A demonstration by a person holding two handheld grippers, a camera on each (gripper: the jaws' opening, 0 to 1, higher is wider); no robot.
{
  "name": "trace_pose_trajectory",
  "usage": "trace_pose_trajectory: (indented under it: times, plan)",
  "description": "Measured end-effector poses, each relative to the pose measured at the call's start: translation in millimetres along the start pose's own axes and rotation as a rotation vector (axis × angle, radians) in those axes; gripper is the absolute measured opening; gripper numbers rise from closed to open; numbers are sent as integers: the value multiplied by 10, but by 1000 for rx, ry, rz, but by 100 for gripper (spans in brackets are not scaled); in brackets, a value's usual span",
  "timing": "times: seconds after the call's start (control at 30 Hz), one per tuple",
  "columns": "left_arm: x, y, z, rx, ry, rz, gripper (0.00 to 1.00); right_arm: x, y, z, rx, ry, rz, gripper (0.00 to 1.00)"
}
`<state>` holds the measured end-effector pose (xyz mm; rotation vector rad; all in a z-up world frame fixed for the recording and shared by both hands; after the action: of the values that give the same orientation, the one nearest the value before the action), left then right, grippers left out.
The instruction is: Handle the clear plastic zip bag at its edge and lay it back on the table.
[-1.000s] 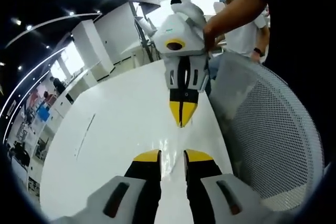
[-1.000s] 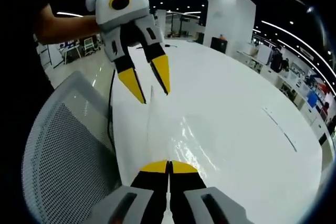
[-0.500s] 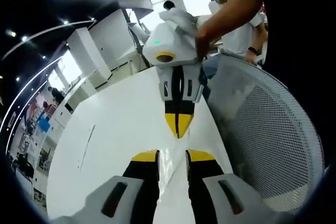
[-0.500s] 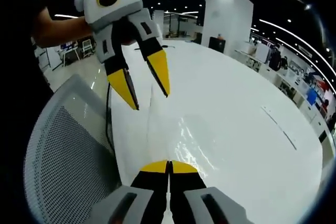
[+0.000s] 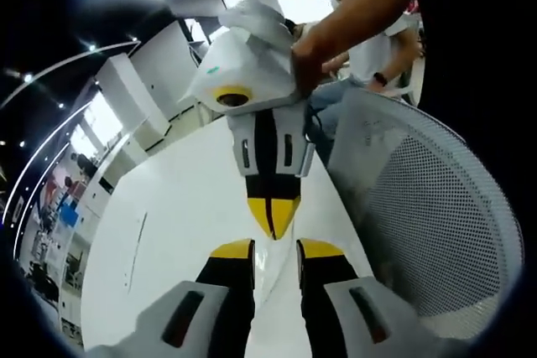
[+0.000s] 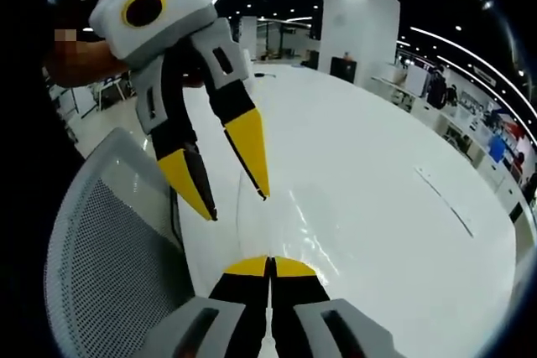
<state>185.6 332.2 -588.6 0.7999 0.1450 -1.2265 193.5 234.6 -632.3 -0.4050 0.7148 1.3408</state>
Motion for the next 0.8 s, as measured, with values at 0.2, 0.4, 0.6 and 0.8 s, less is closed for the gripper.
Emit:
trace_pose_trajectory:
  times: [0.2, 0.4, 0.6, 0.8]
  plan:
    - [18, -34, 9, -1, -6, -22, 14, -7, 17, 17, 9, 1, -3, 0]
    - [84, -105, -46, 42, 24, -46, 13, -16, 30, 35, 13, 1, -7, 0]
    - [161, -155, -143, 75, 73, -44, 10, -48, 22, 87, 25, -10, -17, 0]
    - [209, -143, -210, 117, 107, -3, 4, -99, -5, 149, 47, -43, -35, 0]
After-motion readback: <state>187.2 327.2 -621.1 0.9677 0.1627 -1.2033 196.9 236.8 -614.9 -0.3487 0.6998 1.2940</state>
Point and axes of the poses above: the point that each gripper's makers call its tool centre point, and the gripper's own axes: x roughly forward along the fingers, y roughly to its left, z roughly out of its top, the point moved 6 cm from there along -x, roughly backward along the fingers, and after that the axes turned 13 degrees about z, right-handed, at the moved point
